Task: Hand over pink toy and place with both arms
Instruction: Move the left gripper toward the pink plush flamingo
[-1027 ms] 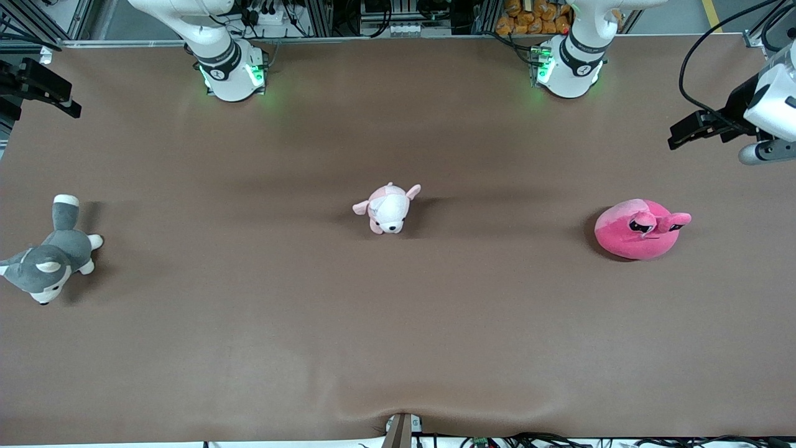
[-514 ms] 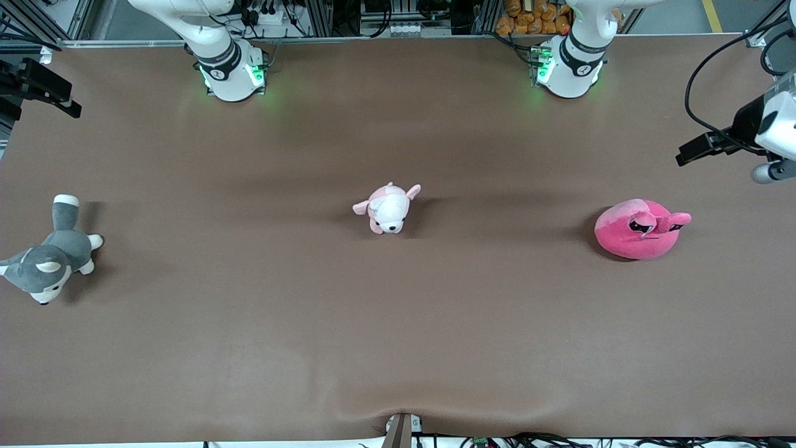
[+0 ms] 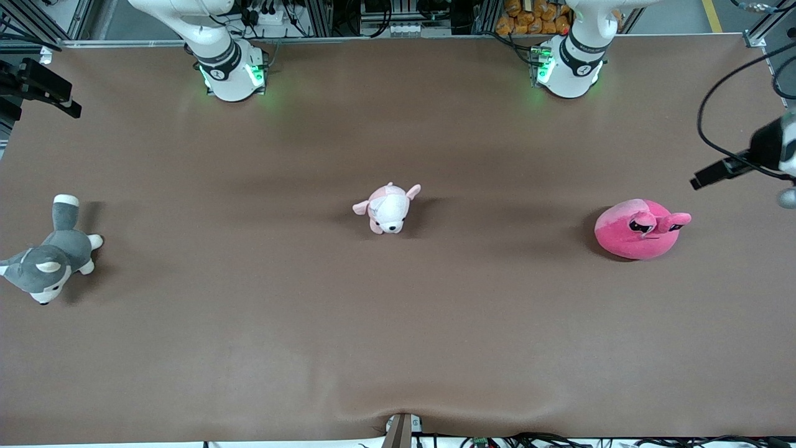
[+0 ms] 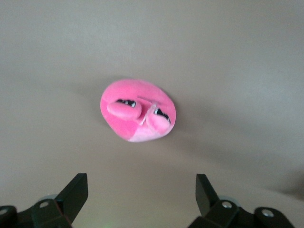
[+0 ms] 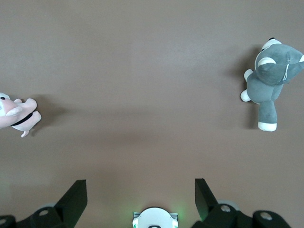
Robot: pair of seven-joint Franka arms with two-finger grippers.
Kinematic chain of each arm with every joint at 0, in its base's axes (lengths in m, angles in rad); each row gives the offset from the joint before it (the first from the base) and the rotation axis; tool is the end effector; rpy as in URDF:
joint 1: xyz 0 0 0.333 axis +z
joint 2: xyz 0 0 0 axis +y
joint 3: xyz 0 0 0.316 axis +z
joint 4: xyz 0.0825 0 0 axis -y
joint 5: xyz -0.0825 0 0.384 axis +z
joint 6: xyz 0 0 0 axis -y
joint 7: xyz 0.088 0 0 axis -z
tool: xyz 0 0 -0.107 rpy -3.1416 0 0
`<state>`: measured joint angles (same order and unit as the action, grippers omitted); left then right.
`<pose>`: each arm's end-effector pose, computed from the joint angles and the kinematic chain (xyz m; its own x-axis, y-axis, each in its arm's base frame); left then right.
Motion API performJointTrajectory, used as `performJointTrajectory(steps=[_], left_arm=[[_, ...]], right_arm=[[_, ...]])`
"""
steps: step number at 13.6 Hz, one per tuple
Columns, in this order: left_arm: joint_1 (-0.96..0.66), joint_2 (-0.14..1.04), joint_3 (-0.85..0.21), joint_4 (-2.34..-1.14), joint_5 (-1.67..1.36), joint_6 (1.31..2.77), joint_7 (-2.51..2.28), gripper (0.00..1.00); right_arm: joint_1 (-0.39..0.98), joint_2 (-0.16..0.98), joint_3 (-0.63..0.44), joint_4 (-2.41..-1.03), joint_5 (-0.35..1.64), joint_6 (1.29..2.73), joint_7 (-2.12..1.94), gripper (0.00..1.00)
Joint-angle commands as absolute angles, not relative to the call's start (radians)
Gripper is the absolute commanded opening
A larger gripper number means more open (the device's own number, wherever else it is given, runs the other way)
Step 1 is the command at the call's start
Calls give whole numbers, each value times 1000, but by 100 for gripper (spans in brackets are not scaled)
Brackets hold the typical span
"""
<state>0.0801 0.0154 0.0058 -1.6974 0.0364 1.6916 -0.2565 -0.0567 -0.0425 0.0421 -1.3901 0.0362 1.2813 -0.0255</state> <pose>0.5625 0.0519 0.5662 0.9434 0.3314 -0.0114 0.3308 -0.9429 -0.0403 0.5059 -0.0021 0.7051 0.9976 0.0211 -0.0652 0.0188 -0.9992 -0.0352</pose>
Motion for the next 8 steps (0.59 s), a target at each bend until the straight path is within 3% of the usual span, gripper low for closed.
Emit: performJointTrajectory(steps=[1,8], left_arm=[[100,72,5,-1606,60,1671,-261,100],[124,72,0,-1606,52,1638,-450,100]], right_arm=[[-81,-31,55,-1365,57,1272,-37,100],[-83,-29,55,-1365,58,1272,-37,100]])
